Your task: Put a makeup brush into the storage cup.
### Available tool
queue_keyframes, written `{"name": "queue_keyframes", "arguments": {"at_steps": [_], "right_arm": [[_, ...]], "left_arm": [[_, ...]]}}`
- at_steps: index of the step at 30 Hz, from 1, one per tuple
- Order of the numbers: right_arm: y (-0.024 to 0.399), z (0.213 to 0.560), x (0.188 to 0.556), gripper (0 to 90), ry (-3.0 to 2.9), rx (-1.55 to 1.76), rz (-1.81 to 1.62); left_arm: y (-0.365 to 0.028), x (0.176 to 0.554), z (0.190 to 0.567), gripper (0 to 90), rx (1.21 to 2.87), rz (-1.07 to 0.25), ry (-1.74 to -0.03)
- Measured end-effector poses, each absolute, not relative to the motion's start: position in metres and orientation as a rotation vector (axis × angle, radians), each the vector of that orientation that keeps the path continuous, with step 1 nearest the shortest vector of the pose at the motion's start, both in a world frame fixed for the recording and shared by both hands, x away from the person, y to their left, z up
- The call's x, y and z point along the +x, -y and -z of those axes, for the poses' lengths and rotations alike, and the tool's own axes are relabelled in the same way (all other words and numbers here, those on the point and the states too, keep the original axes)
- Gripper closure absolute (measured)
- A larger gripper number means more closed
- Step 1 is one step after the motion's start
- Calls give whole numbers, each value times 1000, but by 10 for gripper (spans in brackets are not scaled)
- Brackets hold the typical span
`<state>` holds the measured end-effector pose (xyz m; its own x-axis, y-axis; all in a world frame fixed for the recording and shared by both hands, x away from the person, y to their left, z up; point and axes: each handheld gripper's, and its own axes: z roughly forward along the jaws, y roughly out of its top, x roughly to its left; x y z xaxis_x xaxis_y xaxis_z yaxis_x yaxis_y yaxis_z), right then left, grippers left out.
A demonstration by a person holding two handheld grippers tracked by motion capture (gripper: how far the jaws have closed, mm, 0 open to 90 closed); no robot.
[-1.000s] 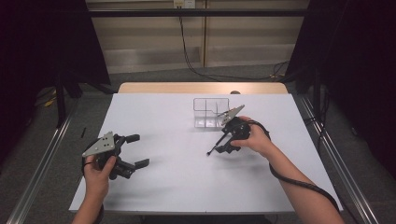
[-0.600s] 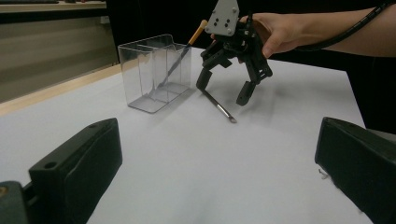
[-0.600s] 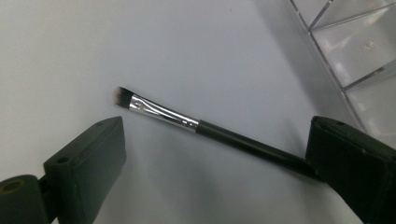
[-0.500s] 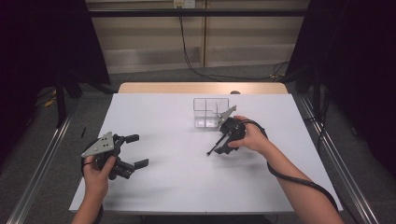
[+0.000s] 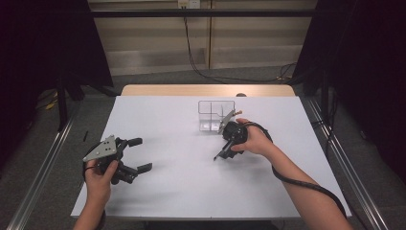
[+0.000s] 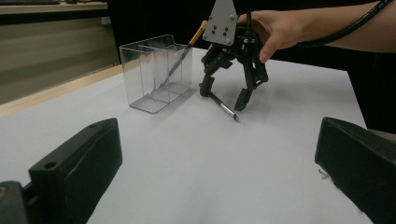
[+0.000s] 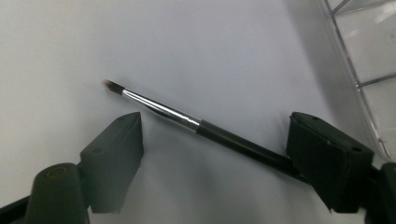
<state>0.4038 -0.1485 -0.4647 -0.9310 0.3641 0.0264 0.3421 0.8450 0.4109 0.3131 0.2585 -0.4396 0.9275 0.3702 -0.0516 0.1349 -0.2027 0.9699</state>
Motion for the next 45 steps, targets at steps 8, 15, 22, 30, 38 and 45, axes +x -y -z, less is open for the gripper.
{"name": "queue_keyframes", "arguments": {"at_steps": [8,15,22,30,38,45], "right_arm": [[148,454,397,636,-3010,563,-512],[146,450,394,836,-3058,548,-366],[145,448,394,843,-3080,570,-270],[142,448,393,805,-3077,605,-215],[139,448,391,782,-3055,582,-190],[142,448,388,845,-3051,593,-237]], "left_arm": [[-258,313,439,7,1778,-223,-378],[-258,313,439,7,1779,-225,-371],[-258,313,439,7,1780,-223,-371],[-257,314,440,7,1785,-221,-371],[-257,314,441,7,1784,-220,-369],[-257,314,441,7,1786,-220,-371]]}}
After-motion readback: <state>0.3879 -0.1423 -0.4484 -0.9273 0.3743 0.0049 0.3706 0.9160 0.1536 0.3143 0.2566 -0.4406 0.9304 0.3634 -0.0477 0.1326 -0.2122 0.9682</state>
